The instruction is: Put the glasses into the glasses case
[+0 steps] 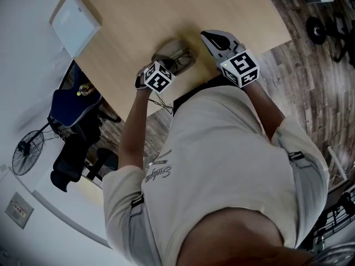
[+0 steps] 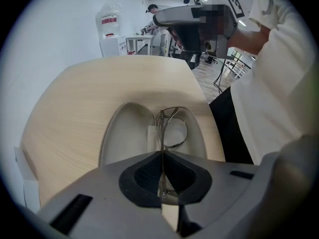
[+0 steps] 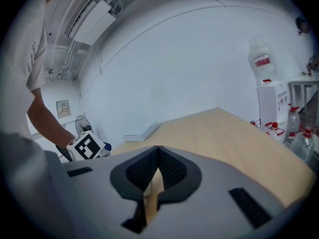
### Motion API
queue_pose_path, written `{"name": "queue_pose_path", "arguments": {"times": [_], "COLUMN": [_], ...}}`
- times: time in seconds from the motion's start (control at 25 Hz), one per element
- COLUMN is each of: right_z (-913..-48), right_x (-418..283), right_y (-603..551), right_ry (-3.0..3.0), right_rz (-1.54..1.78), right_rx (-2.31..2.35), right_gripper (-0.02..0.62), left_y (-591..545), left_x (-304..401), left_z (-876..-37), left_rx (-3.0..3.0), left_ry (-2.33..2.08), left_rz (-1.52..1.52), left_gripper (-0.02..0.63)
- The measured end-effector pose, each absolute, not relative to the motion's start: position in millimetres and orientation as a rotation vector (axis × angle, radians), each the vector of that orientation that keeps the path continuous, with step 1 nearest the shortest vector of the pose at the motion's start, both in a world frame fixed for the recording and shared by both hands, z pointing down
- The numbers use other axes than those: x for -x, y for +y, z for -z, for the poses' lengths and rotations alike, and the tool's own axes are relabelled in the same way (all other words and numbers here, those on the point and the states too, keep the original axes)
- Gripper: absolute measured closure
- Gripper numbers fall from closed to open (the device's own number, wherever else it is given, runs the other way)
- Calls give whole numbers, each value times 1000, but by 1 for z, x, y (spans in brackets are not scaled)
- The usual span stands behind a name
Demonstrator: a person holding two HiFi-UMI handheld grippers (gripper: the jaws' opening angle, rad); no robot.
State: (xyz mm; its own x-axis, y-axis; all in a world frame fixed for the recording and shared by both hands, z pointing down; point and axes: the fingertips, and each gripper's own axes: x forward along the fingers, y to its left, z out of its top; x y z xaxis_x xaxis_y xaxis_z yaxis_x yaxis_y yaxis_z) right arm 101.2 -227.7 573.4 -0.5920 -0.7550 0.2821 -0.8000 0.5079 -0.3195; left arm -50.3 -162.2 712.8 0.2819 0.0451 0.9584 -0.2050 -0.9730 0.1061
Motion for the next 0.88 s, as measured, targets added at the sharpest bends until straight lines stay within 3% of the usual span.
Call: {"name": "queue_pose_path", "arguments": {"times": [0.88], "right_z": [-594], "right_x": [-104], "right_y": [-237], "right_ry": [-2603], "right_rz": [-726], "right_rx": [-1393], "right_gripper": [600], "left_y": [-164], "left_x": [49], "left_z": [-721], "left_rx": [-2302], "left_ry": [-78], "left_rz": [-1908], "left_gripper": [583]}}
